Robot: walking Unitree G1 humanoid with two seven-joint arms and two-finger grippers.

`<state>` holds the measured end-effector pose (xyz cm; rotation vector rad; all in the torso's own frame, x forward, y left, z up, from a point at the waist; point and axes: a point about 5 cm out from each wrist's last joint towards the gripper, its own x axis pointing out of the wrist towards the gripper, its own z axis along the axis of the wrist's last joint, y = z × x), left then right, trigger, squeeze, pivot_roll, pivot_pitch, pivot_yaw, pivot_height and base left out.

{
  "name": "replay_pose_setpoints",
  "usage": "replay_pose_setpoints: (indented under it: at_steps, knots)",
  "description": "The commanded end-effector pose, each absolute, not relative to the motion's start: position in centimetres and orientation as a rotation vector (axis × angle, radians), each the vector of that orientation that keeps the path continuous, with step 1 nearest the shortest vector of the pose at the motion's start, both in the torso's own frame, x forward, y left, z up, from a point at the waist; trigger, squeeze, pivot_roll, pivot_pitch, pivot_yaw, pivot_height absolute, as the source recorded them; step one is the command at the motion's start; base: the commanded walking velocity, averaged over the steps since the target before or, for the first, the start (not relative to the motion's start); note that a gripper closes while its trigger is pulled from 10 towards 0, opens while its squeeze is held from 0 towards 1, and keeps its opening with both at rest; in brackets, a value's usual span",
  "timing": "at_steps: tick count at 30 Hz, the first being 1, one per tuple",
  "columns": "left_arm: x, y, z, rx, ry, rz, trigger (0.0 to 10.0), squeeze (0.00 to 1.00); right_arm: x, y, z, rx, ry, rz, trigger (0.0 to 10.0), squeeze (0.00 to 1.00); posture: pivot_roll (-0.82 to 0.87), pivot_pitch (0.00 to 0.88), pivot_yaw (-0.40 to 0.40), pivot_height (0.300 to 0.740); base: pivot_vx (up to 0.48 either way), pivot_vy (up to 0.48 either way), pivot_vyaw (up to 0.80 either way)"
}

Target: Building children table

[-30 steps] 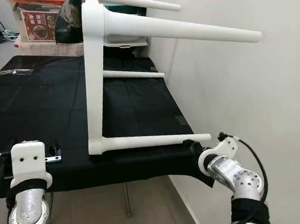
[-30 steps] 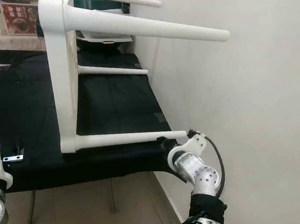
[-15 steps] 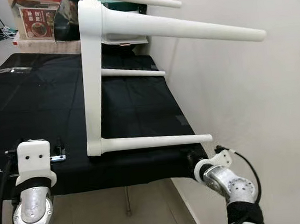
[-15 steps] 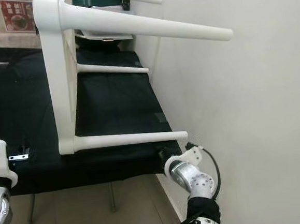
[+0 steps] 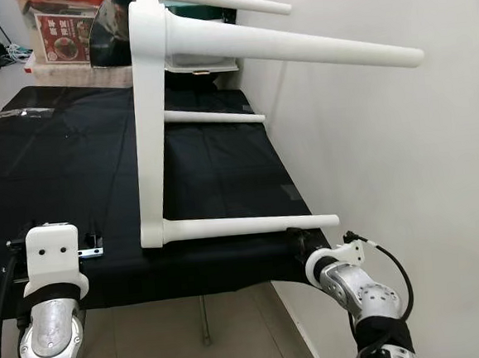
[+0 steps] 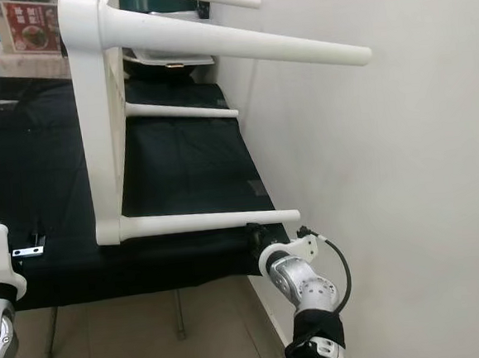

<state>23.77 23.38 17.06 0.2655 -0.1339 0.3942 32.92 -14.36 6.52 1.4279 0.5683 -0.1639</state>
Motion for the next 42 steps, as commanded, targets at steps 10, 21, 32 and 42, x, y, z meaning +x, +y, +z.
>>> replay_pose_setpoints:
  at_steps: [10, 21, 32, 42]
  knots:
    - [23.8, 23.3, 17.3, 0.283, -0.131, 0.376, 10.0, 0.0, 33.5, -10.1, 7.5, 1.576, 0.545, 0.002, 0.0, 0.0, 0.17, 0.0, -0.173, 0.74, 0.0, 0.0, 0.0]
    - [23.9, 23.8, 17.5, 0.3, -0.131, 0.377, 10.0, 0.0, 35.5, -15.3, 7.6, 1.454, 0.427, -0.241, 0.0, 0.0, 0.17, 0.0, -0.157, 0.74, 0.0, 0.0, 0.0]
    - [23.8, 23.8, 17.6, 0.306, -0.134, 0.378, 10.0, 0.0, 36.7, -23.7, 10.5, 1.321, 0.235, -0.433, 0.0, 0.0, 0.17, 0.0, -0.156, 0.74, 0.0, 0.0, 0.0]
    - [23.9, 23.6, 17.4, 0.307, -0.129, 0.37, 10.0, 0.0, 36.8, -27.9, 13.0, 1.273, 0.104, -0.536, 0.0, 0.0, 0.17, 0.0, -0.147, 0.74, 0.0, 0.0, 0.0]
